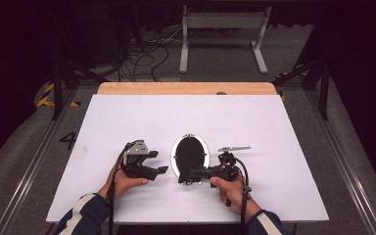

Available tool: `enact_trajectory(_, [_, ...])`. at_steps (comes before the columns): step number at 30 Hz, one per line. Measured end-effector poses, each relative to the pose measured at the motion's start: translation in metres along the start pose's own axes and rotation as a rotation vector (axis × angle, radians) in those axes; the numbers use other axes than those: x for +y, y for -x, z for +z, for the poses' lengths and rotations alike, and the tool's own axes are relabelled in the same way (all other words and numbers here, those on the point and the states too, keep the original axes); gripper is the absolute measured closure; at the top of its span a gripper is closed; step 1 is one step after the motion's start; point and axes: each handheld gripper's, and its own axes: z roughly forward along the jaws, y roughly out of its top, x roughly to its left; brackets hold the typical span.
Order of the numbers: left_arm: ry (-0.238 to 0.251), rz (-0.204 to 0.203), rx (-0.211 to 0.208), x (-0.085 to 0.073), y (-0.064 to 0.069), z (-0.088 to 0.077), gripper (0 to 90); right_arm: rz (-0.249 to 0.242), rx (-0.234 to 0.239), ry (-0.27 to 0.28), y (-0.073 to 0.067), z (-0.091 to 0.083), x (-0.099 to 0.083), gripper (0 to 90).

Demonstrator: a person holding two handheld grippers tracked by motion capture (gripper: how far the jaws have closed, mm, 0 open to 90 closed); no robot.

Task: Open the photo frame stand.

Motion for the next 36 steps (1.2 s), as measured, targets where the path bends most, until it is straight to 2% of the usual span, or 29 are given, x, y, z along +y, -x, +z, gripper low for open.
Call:
enact_trajectory(1, [0.011,-0.026,-0.021,0.001,-0.003,0.002,25.7,-0.033,-0.001,0.002,-0.001,0.000,0.000,63.5])
enact_trajectory(3, [0.025,-0.037,-0.051,0.003,-0.009,0.004,24.4,-0.088,-0.007,0.000,-0.004,-0.001,0.000,63.9])
enact_trajectory(4, [0.021,-0.053,-0.080,0.005,-0.011,0.007,24.2,-0.117,-0.010,0.000,-0.006,-0.001,0.000,64.4])
enact_trajectory(5, [0.017,-0.050,-0.089,0.006,-0.011,0.009,23.6,-0.151,-0.016,-0.001,-0.007,-0.002,-0.001,65.4])
enact_trajectory(8, [0.015,-0.046,-0.110,0.009,-0.007,0.013,23.5,-0.210,-0.021,-0.001,-0.011,-0.003,-0.002,66.2])
enact_trajectory(11, [0.009,-0.025,-0.136,0.012,-0.003,0.018,24.7,-0.232,-0.028,-0.001,-0.013,-0.003,-0.002,66.2])
enact_trajectory(13, [0.012,-0.034,-0.154,0.013,-0.001,0.021,27.7,-0.254,-0.029,0.000,-0.014,-0.003,-0.003,66.2])
enact_trajectory(17, [0.020,-0.018,-0.185,0.016,0.002,0.023,33.9,-0.285,-0.041,0.001,-0.016,-0.003,-0.004,66.3])
enact_trajectory(19, [0.030,-0.045,-0.192,0.014,0.002,0.023,41.9,-0.285,-0.041,-0.001,-0.017,-0.005,-0.004,66.4])
enact_trajectory(20, [0.038,-0.072,-0.208,0.013,0.003,0.024,44.9,-0.286,-0.043,-0.001,-0.017,-0.005,-0.005,66.4])
enact_trajectory(21, [0.046,-0.077,-0.205,0.012,0.004,0.024,46.3,-0.287,-0.046,-0.001,-0.018,-0.006,-0.005,66.6])
enact_trajectory(25, [0.057,-0.030,-0.186,0.015,0.009,0.022,50.1,-0.280,-0.054,-0.009,-0.015,-0.008,-0.006,66.6])
enact_trajectory(27, [0.061,-0.029,-0.181,0.016,0.011,0.021,52.3,-0.278,-0.059,-0.008,-0.015,-0.009,-0.006,67.8])
enact_trajectory(28, [0.073,0.002,-0.167,0.018,0.013,0.019,53.5,-0.282,-0.066,-0.008,-0.015,-0.010,-0.006,68.5])
enact_trajectory(31, [0.084,0.045,-0.134,0.024,0.017,0.016,55.9,-0.285,-0.084,-0.003,-0.013,-0.011,-0.004,71.5])
enact_trajectory(36, [0.103,0.095,-0.091,0.030,0.023,0.015,59.6,-0.274,-0.113,0.011,-0.011,-0.012,-0.002,75.4])
